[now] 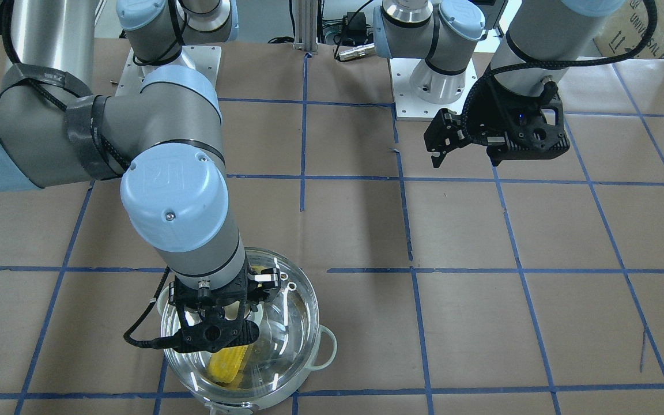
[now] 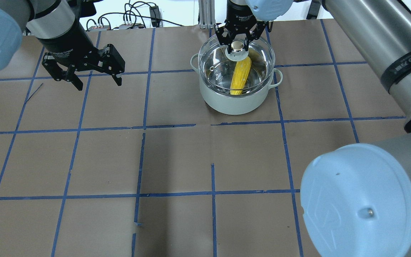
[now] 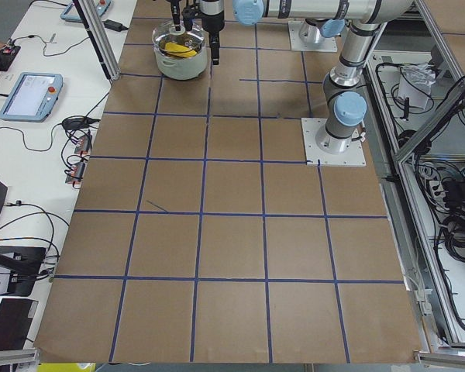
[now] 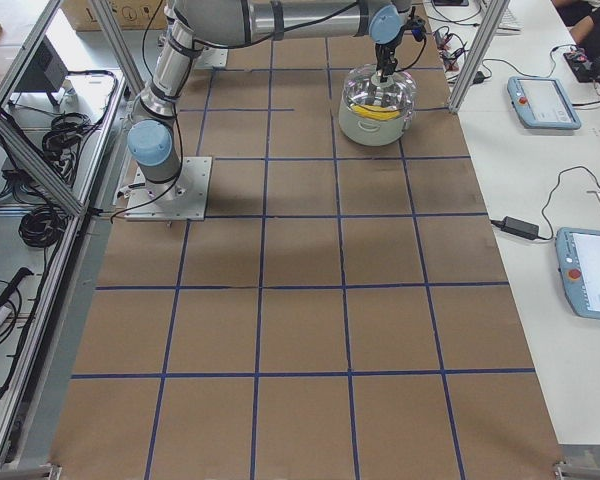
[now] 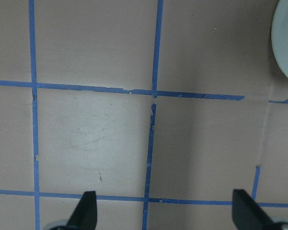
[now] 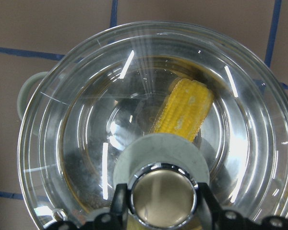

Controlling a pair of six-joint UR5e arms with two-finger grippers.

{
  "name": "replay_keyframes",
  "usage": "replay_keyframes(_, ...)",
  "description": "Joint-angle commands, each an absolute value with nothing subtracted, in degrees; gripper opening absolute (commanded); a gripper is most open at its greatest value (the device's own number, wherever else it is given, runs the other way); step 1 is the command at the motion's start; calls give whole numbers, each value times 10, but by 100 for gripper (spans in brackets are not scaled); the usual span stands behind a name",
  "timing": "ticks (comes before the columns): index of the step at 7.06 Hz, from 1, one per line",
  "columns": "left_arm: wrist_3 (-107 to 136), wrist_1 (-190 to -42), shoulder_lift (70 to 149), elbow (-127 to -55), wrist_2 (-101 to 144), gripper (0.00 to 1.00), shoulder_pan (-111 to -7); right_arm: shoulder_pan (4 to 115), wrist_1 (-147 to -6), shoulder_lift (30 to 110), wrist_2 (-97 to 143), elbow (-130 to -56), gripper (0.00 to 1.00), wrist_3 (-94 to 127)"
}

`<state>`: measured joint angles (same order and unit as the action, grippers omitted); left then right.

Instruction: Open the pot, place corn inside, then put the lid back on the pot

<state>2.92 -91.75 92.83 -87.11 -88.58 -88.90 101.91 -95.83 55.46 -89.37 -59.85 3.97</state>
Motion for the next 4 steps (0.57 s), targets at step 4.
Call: replay_keyframes(4,19,-917,929,-859,-888,100,-888,1019,-964,548,-895,-606,9,32)
